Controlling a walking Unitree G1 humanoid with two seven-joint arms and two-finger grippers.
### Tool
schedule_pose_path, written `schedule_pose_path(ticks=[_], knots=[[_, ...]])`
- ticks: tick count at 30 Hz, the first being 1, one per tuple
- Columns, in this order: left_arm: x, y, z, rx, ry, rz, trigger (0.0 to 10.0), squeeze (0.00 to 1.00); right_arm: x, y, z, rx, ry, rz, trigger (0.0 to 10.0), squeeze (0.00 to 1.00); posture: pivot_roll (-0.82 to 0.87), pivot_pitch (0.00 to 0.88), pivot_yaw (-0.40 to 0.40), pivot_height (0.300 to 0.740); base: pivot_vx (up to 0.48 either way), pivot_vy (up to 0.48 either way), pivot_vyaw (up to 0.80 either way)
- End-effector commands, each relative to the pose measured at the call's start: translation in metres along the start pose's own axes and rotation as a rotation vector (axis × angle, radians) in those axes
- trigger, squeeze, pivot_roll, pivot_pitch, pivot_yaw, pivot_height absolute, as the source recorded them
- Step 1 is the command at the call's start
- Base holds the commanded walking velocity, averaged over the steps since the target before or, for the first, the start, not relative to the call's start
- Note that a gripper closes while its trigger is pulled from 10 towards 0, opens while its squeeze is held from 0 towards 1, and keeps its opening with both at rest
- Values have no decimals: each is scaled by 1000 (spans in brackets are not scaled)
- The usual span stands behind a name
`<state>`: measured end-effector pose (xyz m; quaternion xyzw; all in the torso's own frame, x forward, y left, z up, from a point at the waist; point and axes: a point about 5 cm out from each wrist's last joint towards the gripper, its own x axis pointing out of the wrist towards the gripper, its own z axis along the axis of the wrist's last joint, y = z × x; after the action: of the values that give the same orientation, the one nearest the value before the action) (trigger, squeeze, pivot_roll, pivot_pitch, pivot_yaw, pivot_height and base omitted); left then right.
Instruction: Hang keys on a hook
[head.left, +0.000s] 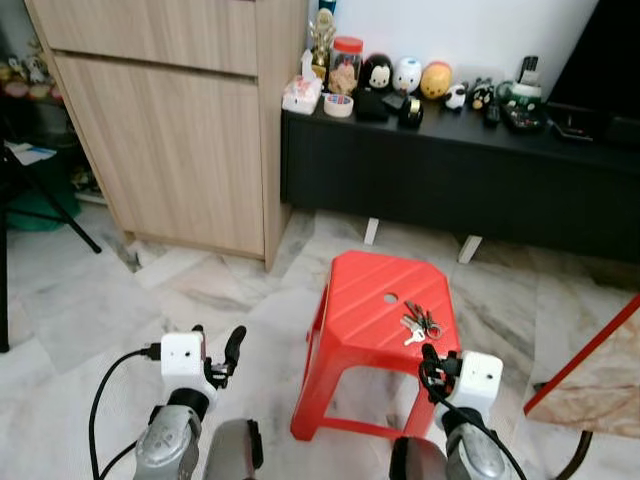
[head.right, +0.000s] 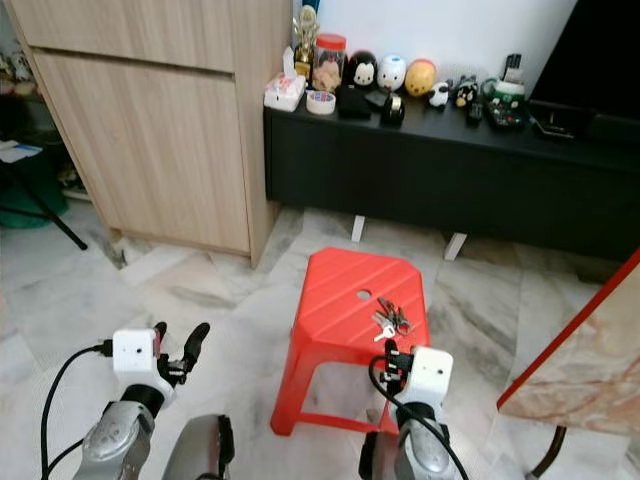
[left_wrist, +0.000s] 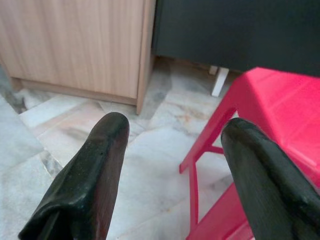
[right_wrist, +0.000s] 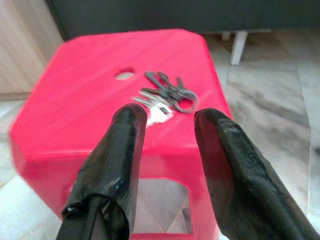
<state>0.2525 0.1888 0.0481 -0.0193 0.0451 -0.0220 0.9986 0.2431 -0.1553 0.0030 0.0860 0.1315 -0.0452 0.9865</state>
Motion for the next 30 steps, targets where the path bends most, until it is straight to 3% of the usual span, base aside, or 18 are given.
schedule_pose_path(ticks=[1,7,12,22,30], knots=[[3,-7,3,-5,-13,-21,10000,0,0,-6,2,5,-6,-19,10000,0,39,27,-71,589,0,0,0],[3,-6,4,-5,-15,-19,10000,0,1,-4,2,-12,-8,-2,10000,0,40,28,-71,589,0,0,0],[4,-6,4,-6,-18,-19,10000,0,1,-3,2,13,-13,-3,10000,0,40,28,-71,589,0,0,705],[5,-7,5,-8,-23,-21,10000,0,1,-4,3,-9,-18,2,10000,0,37,27,-69,589,0,0,0],[5,-7,5,-10,-27,-21,10000,0,0,-2,3,4,-25,13,10000,0,37,27,-69,589,150,0,775]])
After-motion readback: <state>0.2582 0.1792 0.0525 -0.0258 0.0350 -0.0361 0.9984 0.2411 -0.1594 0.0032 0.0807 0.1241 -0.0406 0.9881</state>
